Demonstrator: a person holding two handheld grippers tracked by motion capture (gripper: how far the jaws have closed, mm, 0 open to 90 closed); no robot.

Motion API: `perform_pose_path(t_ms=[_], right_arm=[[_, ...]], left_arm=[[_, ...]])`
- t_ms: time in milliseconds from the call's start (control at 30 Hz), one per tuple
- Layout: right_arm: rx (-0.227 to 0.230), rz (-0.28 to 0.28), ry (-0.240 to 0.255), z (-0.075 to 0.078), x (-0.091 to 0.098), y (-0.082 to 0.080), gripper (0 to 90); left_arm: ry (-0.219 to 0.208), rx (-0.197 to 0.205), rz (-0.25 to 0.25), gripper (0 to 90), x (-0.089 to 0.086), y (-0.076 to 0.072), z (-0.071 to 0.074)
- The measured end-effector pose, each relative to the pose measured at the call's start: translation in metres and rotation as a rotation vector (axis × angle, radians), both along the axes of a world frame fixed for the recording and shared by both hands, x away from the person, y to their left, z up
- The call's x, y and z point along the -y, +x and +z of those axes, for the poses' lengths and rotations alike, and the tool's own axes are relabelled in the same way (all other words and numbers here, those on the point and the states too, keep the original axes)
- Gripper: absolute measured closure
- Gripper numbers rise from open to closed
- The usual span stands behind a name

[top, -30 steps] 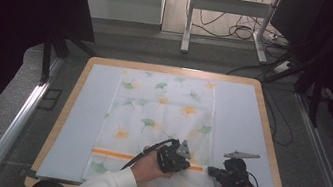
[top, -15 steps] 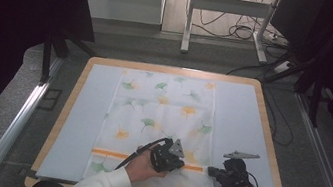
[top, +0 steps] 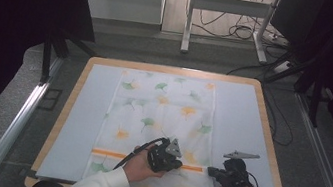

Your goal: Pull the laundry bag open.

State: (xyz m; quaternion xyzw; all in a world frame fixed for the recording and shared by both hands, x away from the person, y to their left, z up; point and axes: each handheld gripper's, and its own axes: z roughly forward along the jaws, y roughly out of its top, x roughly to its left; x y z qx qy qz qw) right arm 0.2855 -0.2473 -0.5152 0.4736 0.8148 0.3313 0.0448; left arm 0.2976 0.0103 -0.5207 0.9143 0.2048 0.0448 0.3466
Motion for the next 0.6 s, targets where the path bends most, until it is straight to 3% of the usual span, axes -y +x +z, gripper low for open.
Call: perform_pose_path(t_ms=[600], right_arm=[[0.0,0.002,-0.002,0.0,0.0,0.0,90.0]], left_arm=[[0.013,0.0,0.015,90.0,-0.014,-0.002,0.0]])
